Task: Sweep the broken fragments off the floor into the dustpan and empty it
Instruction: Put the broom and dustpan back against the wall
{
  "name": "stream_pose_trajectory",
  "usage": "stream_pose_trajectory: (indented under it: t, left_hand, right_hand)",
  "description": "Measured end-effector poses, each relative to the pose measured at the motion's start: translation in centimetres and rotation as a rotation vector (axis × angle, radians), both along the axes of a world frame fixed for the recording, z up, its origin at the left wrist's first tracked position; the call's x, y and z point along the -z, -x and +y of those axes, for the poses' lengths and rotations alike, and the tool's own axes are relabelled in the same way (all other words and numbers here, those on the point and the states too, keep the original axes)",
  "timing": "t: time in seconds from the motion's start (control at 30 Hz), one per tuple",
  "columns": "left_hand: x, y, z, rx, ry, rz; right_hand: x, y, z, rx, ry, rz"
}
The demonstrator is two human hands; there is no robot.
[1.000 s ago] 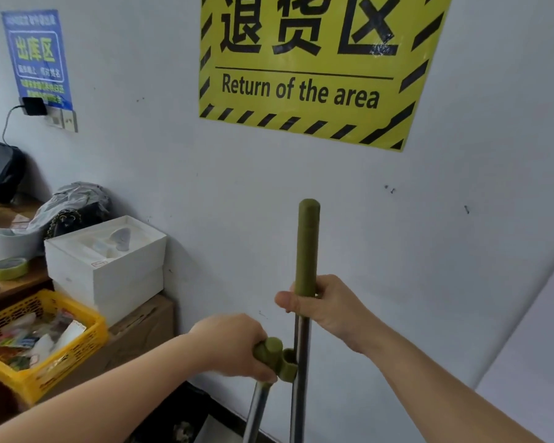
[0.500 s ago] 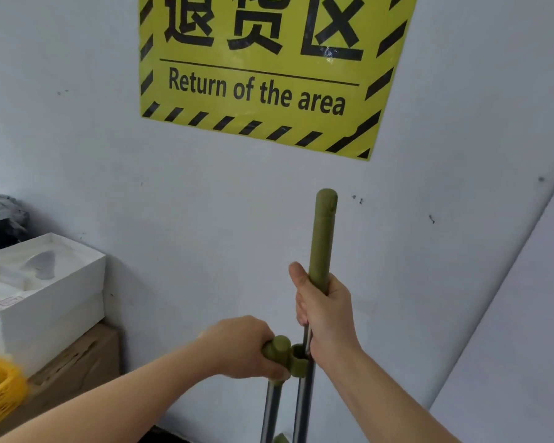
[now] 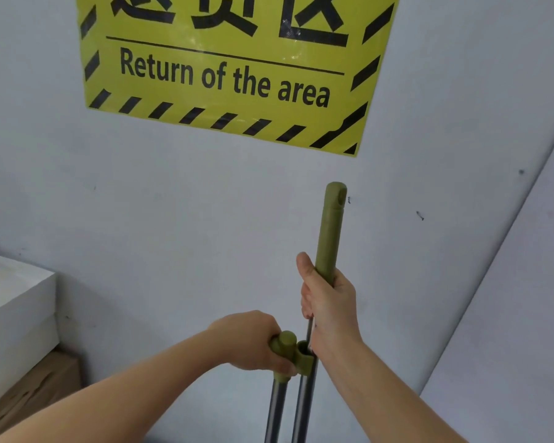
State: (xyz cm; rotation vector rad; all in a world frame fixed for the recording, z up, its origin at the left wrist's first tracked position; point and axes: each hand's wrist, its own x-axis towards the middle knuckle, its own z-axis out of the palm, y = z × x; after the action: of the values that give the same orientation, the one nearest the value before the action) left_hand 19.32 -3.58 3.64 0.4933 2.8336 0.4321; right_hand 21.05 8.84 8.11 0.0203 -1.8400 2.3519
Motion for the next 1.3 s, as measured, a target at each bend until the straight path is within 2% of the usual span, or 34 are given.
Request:
stream_pose_trajectory:
  t: [0.37, 0.63, 0.9, 1.3]
  left_hand:
    - [1.1, 2.4, 1.6, 0.076, -0.016, -0.018]
    - [0.4, 4.5, 5.7, 0.164, 0.021, -0.081]
    - [0.1, 7.9, 10.8, 0.249, 0.124, -0.118]
    - [-0.1, 11.8, 15.6, 0.277, 0.105, -0.132]
  right_hand:
    - [0.7, 1.1, 0.4, 0.048, 0.0, -0.007]
    - [0.7, 2.1, 5.2, 0.061, -0.002, -0.035]
    - [0.9, 3.8, 10.8, 0.074, 0.157, -0.091]
    - [0.9, 7.9, 15.6, 0.108, 0.132, -0.133]
